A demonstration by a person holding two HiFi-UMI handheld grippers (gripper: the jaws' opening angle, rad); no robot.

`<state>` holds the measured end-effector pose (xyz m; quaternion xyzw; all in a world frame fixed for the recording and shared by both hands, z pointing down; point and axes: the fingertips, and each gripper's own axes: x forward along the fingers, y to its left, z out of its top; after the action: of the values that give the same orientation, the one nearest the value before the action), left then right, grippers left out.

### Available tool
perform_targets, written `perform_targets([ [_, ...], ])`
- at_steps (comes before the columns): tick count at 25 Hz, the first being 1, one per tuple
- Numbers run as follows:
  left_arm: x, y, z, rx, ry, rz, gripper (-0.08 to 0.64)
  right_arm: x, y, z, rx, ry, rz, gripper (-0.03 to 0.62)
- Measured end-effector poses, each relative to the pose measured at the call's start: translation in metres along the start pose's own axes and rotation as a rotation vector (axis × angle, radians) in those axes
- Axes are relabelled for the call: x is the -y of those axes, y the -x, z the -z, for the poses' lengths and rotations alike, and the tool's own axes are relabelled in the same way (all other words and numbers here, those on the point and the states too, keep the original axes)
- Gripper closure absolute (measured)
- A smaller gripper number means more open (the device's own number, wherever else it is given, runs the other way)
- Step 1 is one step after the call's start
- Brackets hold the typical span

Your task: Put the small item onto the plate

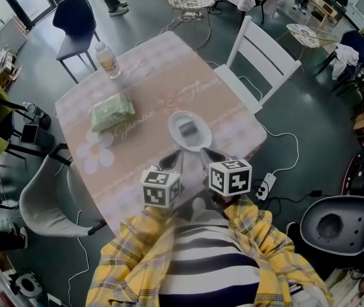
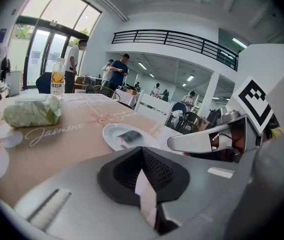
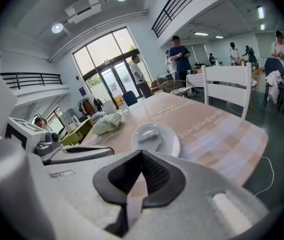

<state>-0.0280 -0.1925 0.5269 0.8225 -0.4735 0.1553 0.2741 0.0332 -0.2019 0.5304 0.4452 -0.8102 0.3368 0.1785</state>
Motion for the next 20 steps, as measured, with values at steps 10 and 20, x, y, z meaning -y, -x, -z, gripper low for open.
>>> perform_targets([
  [10,0.003,0.015,0.009,0.006,0.015,0.015,0.558,-0.009,0.009,0.013,0.004,0.004,0.028,0.592],
  [20,0.018,0.016,0.013,0.007,0.026,0.055,0.558,-0.009,0.017,0.028,-0.008,0.013,0.053,0.592],
])
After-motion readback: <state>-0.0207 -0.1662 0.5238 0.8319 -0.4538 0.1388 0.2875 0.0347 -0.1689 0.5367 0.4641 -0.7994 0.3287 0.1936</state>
